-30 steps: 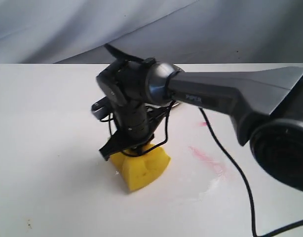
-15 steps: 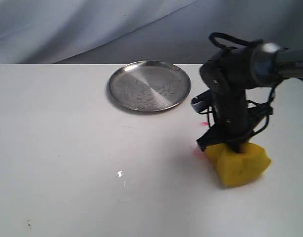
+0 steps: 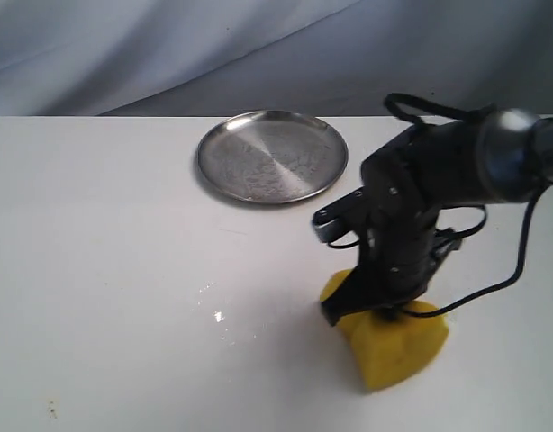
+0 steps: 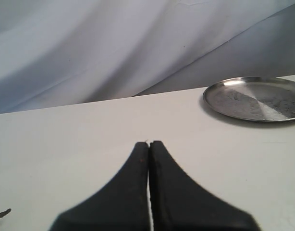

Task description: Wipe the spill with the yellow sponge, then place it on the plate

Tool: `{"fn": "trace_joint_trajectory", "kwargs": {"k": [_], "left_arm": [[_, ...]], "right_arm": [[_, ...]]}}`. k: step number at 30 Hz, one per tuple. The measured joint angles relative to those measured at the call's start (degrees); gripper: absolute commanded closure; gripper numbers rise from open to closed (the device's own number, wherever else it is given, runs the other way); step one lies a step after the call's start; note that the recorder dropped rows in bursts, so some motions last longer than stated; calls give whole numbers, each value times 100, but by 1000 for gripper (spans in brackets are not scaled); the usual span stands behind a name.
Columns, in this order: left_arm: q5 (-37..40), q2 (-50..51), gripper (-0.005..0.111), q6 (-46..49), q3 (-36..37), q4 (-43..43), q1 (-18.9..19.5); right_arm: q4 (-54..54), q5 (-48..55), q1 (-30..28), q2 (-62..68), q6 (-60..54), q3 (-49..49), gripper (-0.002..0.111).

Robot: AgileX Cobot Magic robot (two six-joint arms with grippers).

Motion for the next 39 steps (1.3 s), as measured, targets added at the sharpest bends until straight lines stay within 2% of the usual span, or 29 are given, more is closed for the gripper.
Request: {"fn": "trace_joint_trajectory", "kwargs": {"k": [4,8,16,24,33,39], "left_arm": [[0,0,107,0,0,0,0],[0,0,107,0,0,0,0],[0,0,107,0,0,0,0],[0,0,107,0,0,0,0],[0,0,107,0,0,0,0],[0,0,107,0,0,0,0]], "right_arm": [[378,-39,783,214,-131,-438,108],[723,30,1275,601,-246,-1205,108],[1411,-34,1374,1139,-505,-2815,108],[1425,-381,682,1139,-391,-3992,108],[1425,-1296,-465,1139,332,-4163,108],[1680,-2166,-941,1258,732,-4176,108]]}}
